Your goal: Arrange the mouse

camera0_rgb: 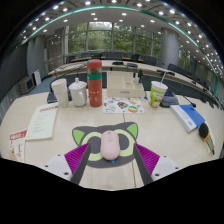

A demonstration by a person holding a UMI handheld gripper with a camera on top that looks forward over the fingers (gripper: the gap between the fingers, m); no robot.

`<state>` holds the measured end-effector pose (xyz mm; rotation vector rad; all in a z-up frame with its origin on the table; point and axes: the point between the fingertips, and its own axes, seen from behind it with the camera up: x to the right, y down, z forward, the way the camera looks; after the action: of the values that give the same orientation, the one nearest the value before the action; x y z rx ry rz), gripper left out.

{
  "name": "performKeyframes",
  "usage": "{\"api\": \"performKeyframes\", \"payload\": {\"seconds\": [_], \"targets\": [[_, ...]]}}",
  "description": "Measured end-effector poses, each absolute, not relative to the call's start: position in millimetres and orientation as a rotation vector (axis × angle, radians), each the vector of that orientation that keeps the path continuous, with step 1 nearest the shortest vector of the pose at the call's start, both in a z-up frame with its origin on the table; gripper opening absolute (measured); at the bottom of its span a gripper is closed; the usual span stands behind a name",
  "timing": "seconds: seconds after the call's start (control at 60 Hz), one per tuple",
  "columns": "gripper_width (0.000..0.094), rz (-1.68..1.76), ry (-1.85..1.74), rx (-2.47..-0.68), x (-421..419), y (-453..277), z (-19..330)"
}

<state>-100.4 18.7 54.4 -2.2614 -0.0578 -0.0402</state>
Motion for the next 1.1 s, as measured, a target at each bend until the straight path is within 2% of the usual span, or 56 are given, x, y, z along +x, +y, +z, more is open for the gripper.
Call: {"api": "performKeyframes", "payload": {"seconds": [0.233,0.433,0.717,1.1], "targets": [[0.0856,-0.063,-0.074,-2.207,-109,-98,144],[0.0854,-0.052,-0.071,-2.167,-120,-206,194],[0.0857,-0.047,-0.070,-2.142,-128,-307,217],[0.0856,-0.049,-0.085,-2.104,-128,-325,228]]}}
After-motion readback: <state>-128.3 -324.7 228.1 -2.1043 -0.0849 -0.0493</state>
